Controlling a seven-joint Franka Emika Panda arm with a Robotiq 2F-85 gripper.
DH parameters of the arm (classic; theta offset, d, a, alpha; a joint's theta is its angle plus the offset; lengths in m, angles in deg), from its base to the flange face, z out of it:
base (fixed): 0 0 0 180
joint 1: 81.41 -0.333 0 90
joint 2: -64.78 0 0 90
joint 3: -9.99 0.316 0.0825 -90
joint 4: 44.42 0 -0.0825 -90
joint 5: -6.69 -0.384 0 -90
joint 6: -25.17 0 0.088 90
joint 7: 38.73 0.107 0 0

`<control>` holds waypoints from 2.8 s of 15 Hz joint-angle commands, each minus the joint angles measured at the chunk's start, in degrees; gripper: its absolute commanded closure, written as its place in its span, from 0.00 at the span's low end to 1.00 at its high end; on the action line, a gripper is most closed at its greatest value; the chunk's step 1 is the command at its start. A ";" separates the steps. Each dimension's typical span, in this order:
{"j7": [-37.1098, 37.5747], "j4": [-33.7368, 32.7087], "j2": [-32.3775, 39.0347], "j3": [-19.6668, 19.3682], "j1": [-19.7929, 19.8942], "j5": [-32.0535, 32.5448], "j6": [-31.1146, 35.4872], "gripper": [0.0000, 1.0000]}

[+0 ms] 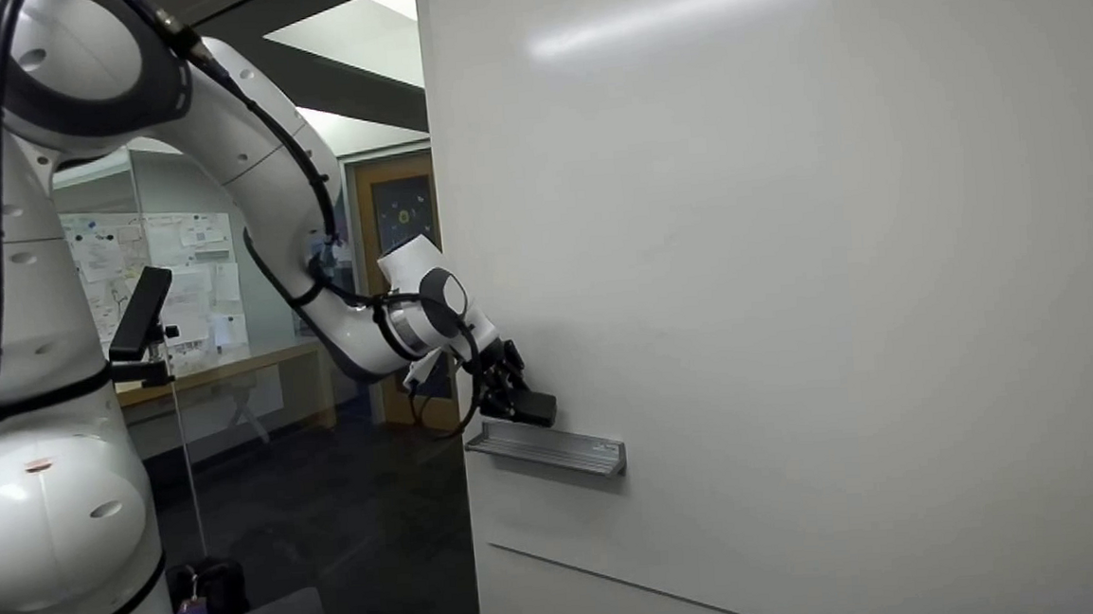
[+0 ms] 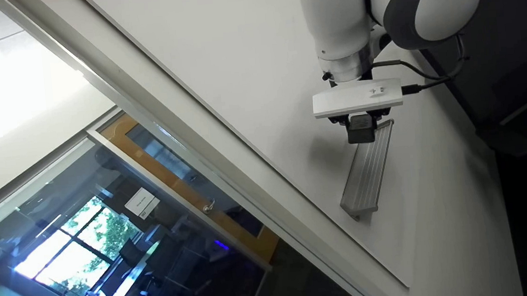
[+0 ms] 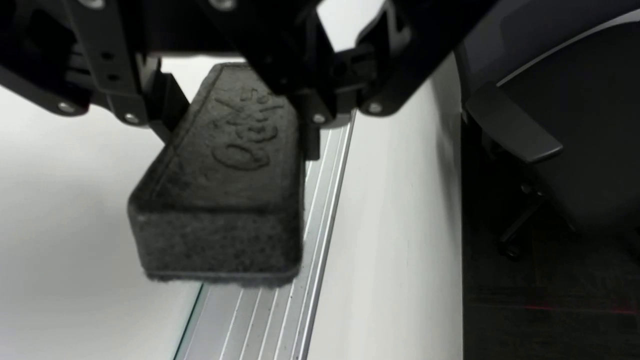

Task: Remove the black eraser from the whiteboard tray and wipe the board with the eraser, put the eraser back on the tray

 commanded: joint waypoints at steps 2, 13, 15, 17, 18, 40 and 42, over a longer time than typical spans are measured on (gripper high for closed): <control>10.89 -3.66 3.97 1.14 0.54 9.65 -1.08 0.70; 44.47 -9.23 10.68 0.21 -1.35 38.19 -5.38 0.70; 41.62 -10.16 10.81 -0.11 -1.69 34.64 -6.52 0.70; 41.78 -11.71 11.55 -0.58 -2.08 34.10 -6.83 0.70; 41.78 -12.58 11.40 -0.86 -2.31 33.87 -7.01 0.70; 36.19 -6.98 5.95 -2.99 -1.36 30.59 -5.12 0.00; 27.62 -3.18 2.76 -2.91 -0.75 24.03 -6.47 0.00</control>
